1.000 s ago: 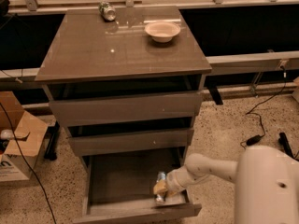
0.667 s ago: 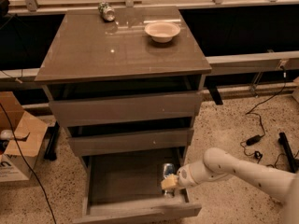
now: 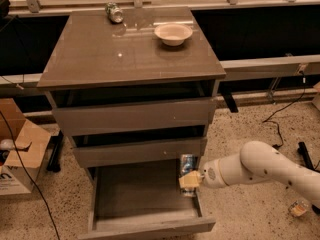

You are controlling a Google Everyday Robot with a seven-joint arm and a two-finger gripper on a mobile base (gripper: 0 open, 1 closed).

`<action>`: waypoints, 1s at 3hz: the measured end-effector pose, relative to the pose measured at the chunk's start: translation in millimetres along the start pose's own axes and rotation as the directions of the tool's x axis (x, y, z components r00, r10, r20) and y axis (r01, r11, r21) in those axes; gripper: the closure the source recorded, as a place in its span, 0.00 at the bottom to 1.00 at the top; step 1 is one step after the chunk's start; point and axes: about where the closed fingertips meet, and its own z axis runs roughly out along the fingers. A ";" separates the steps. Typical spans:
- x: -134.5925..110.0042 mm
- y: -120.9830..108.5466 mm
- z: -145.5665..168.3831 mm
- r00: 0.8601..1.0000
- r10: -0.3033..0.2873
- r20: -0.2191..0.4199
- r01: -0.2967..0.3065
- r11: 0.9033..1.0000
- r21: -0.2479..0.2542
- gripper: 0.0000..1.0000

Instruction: Pick redbull can from bottom drawer and place on counter

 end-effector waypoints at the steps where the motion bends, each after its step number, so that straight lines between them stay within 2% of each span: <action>1: 25.2 135.6 -76.3 0.999 -0.010 0.053 0.011 1.000 -0.017 1.00; 2: 27.8 138.9 -71.3 0.999 -0.012 0.030 0.013 1.000 -0.026 1.00; 3: 0.3 126.3 -73.4 1.000 -0.022 -0.014 0.022 1.000 -0.003 1.00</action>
Offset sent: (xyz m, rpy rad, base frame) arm -0.0680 0.0263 0.0770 0.0394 0.0115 -0.0095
